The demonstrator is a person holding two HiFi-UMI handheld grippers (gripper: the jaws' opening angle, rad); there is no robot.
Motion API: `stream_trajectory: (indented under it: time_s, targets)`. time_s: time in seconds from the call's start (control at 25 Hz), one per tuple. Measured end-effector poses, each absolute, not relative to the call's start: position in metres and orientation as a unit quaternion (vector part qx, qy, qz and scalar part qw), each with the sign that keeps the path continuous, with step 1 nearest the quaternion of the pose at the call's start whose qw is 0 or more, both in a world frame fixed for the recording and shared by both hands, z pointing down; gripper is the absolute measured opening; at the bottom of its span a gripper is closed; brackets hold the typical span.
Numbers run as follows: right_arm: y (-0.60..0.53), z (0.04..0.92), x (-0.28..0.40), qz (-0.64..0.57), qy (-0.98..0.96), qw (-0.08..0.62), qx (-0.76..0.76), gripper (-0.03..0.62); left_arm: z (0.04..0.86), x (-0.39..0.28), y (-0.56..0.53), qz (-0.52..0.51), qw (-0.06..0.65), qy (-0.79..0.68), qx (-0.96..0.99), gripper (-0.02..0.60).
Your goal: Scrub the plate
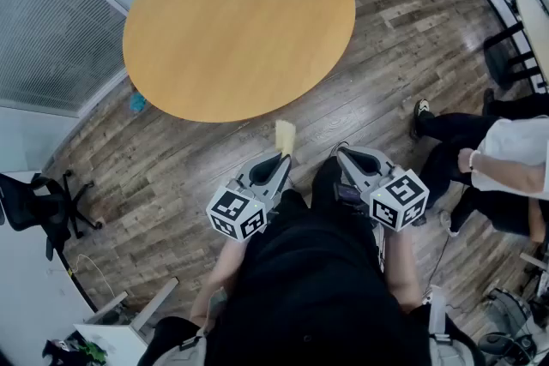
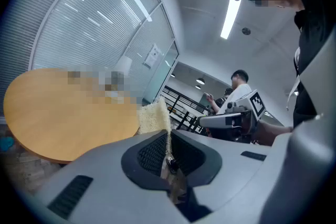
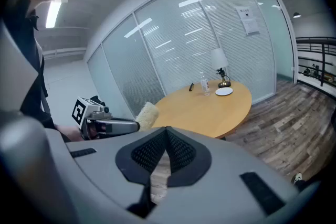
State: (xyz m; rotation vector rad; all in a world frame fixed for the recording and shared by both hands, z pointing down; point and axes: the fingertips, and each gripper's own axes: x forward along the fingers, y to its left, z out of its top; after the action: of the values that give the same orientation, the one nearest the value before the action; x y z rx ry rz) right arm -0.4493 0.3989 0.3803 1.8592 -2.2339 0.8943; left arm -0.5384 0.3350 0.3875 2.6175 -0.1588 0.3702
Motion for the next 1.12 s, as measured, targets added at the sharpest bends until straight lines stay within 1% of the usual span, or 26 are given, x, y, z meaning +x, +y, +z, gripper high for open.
stream_trajectory:
  time_s: [0.28, 0.44, 0.52, 0.72, 0.84, 1.12]
  targets:
    - [0.396, 0.377, -0.43, 0.288, -0.737, 0.052, 0.61, 0.017, 0.385, -0.521, 0.333, 0.141, 0.242, -0.058, 0.958, 0.028]
    - [0.396, 0.38, -0.416, 0.277, -0.74, 0.069, 0.609, 0.017, 0.386, -0.501, 0.334, 0.147, 0.241, -0.05, 0.958, 0.028]
    - [0.395, 0.38, -0.407, 0.277, -0.74, 0.066, 0.609, 0.017, 0.382, -0.488, 0.337, 0.148, 0.239, -0.042, 0.959, 0.028]
    - [0.389, 0.382, -0.376, 0.288, -0.74, 0.046, 0.607, 0.018, 0.379, -0.45, 0.337, 0.156, 0.223, -0.031, 0.962, 0.028]
    - [0.385, 0.383, -0.354, 0.291, -0.739, 0.043, 0.606, 0.018, 0.377, -0.424, 0.333, 0.153, 0.229, -0.028, 0.961, 0.028]
    - [0.382, 0.388, -0.284, 0.295, -0.732, 0.034, 0.613, 0.018, 0.371, -0.35, 0.322, 0.143, 0.22, -0.023, 0.965, 0.028]
